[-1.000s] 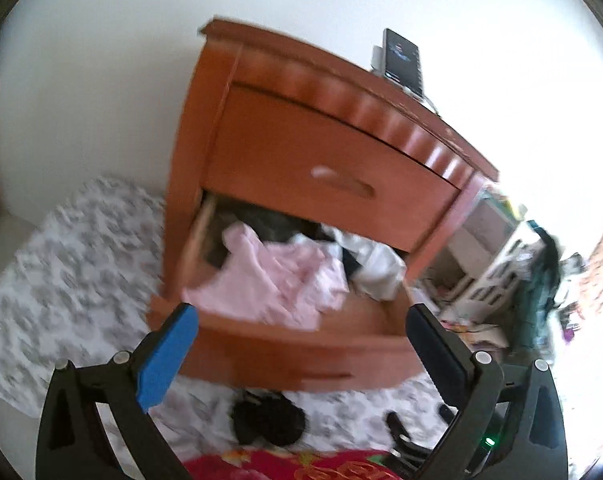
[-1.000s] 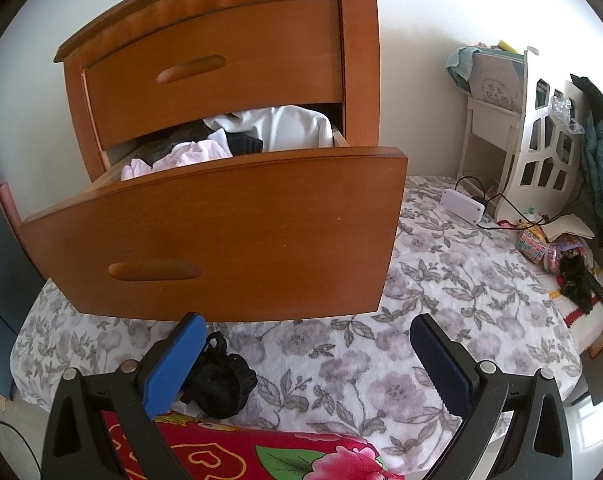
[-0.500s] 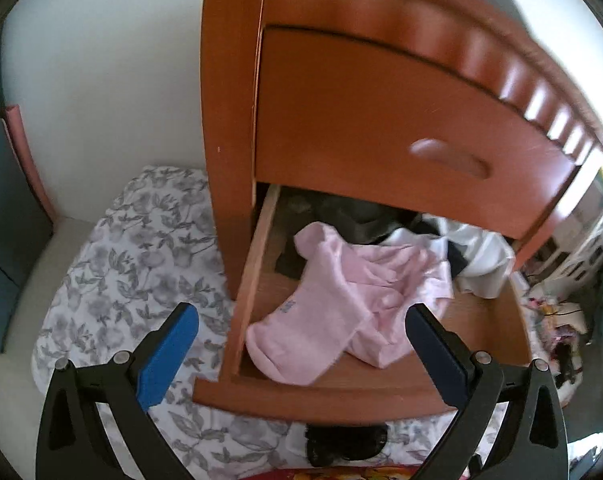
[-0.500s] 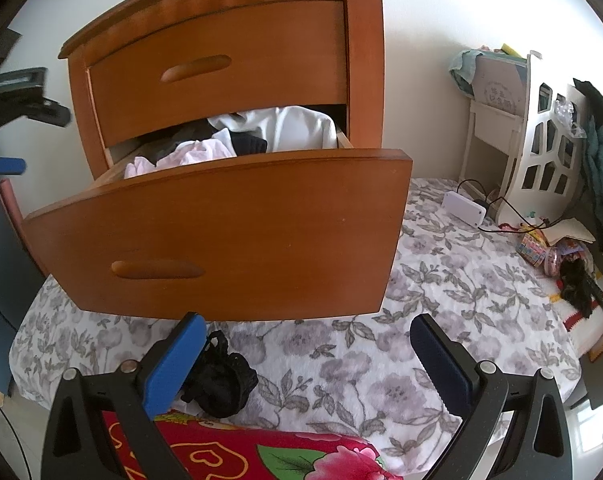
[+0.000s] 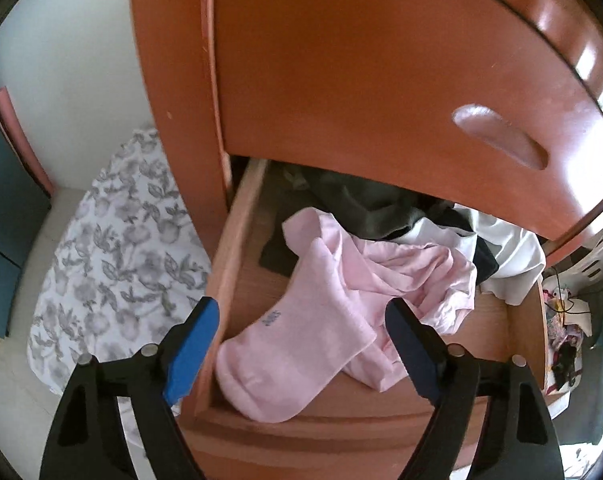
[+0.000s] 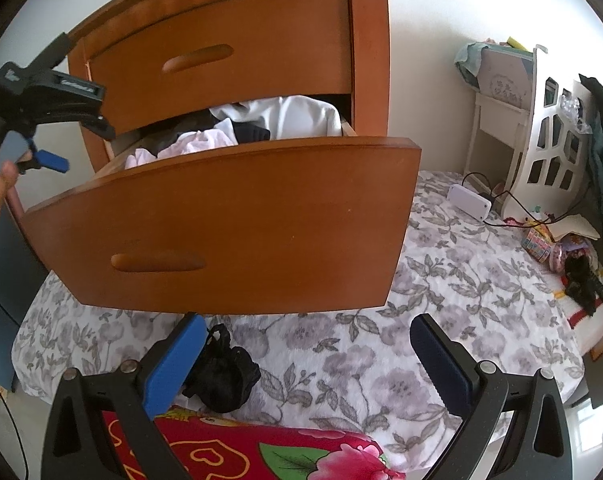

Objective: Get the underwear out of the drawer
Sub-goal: 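Reach the left gripper into the drawer and grasp the pink sock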

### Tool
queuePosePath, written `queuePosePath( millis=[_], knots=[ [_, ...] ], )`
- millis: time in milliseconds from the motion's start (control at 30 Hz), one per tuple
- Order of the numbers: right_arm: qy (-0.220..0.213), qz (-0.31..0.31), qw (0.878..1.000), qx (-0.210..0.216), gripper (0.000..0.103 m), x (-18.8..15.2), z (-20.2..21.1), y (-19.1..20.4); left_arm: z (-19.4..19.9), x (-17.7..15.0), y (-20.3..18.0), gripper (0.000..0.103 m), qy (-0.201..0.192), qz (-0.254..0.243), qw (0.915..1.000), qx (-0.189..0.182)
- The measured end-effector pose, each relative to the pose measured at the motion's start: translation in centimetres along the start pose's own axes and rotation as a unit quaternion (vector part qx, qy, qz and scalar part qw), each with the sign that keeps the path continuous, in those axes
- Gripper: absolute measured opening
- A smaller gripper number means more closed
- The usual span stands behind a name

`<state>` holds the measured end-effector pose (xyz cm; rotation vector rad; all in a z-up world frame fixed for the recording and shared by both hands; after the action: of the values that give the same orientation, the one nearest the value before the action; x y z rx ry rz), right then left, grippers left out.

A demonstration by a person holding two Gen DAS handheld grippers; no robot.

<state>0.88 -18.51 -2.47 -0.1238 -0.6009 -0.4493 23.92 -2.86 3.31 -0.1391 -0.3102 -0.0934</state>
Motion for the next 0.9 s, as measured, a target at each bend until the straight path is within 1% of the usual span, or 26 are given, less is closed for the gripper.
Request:
queuePosePath(
  millis=[100, 233, 400, 767, 833, 900],
  knots=[
    [0.001, 0.001, 1.0, 0.002, 0.103, -0.1, 0.0, 0.0, -1.3, 0.3, -0.5, 0.071, 0.018, 0.005, 0.9998, -0.002],
    [0.003, 0.003, 1.0, 0.0, 0.103, -0.1, -0.1, 0.1, -2.8, 0.4, -0.7, 0.07, 0.031, 0.01, 0.9995, 0.002],
    [0.006, 0.004, 1.0, 0.004, 0.103, -0.1, -0.2, 0.2, -4.1, 0.9, -1.0, 0.068, 0.044, 0.028, 0.9987, -0.005],
    [0.015, -0.006, 1.0, 0.019, 0.103, -0.2, -0.6, -0.1, -6.0, 1.9, -1.4, 0.06, 0.063, 0.041, 0.9969, 0.023],
    [0.017, -0.009, 1.0, 0.022, 0.103, -0.3, -0.6, -0.2, -6.5, 1.9, -1.1, 0.047, 0.069, 0.043, 0.9964, 0.024],
    [0.019, -0.012, 0.999, 0.024, 0.103, -0.3, -0.7, -0.3, -6.5, 1.8, -0.8, 0.045, 0.069, 0.051, 0.9961, 0.02]
  ],
)
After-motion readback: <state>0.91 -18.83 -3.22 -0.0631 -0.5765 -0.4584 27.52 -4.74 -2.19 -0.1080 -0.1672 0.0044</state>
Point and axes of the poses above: each gripper's, at about its wrist camera, not at the fingertips, and z roughly against the way its jaws point, y to its left, x to its top, the point moved 6 cm from there along -z, roughly the way its jaws point, and after that the axes turned 9 degrees about y, right-handed, at the moved point
